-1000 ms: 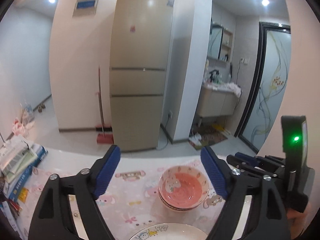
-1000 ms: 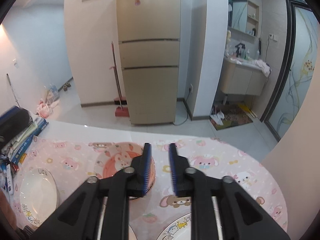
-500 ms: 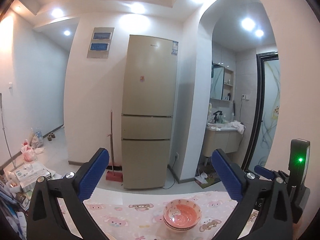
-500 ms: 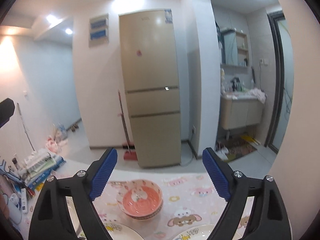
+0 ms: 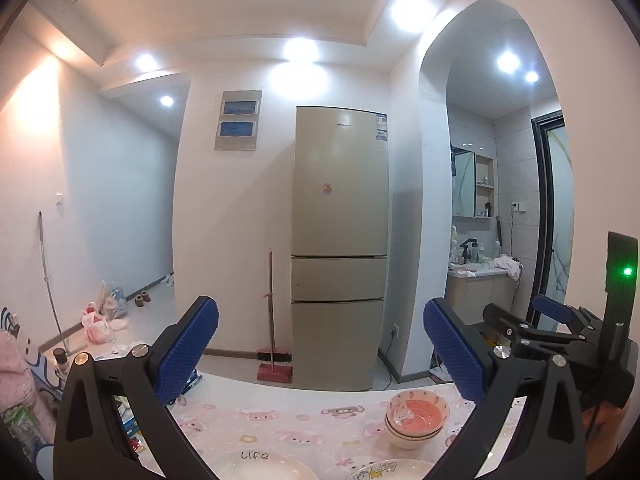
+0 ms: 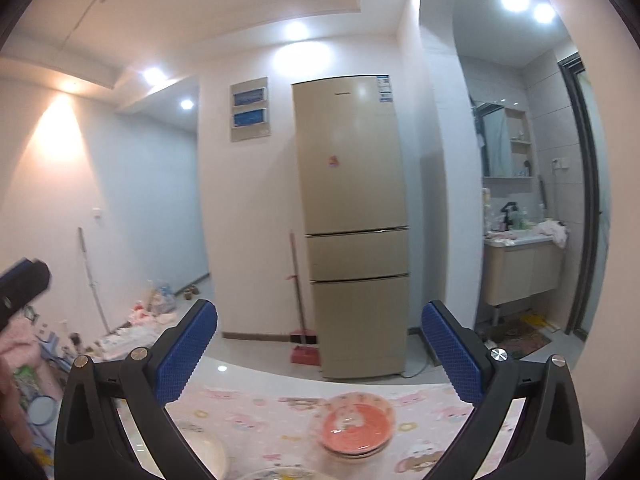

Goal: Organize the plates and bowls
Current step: 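Raise both grippers and move them to the white 'Life' plate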

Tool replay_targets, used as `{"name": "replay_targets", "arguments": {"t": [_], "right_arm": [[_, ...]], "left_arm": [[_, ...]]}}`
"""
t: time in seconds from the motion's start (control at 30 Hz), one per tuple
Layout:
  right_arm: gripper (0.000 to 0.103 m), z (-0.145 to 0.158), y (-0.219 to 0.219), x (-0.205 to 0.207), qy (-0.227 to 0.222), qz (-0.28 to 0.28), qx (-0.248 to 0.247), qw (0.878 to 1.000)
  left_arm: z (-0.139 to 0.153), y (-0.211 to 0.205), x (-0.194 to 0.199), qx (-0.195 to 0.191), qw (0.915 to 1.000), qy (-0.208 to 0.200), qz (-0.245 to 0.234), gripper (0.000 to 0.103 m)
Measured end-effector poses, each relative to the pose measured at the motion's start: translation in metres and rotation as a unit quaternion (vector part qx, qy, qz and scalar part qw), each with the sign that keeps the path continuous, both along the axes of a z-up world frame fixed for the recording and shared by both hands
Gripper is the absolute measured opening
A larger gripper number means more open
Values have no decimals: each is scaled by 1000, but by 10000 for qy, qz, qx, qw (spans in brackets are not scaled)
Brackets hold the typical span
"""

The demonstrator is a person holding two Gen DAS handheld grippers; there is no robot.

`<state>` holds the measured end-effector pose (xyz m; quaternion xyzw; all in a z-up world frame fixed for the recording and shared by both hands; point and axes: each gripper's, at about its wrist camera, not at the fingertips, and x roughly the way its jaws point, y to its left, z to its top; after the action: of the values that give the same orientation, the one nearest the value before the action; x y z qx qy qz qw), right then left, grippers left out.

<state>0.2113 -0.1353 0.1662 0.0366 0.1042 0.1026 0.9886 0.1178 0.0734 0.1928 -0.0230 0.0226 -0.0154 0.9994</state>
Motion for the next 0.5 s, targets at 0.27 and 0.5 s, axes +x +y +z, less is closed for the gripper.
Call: {"name": "replay_targets", "arguments": {"t": [0.27, 0.5], "right_arm": [[103, 2, 46, -7, 50, 271, -230, 9994], [103, -17, 85, 8, 405, 521, -224, 9976]], "left_arm": [[-19, 26, -17, 27, 9995, 103, 282, 102], [-61, 57, -11, 1, 9963, 613, 600, 102]]}}
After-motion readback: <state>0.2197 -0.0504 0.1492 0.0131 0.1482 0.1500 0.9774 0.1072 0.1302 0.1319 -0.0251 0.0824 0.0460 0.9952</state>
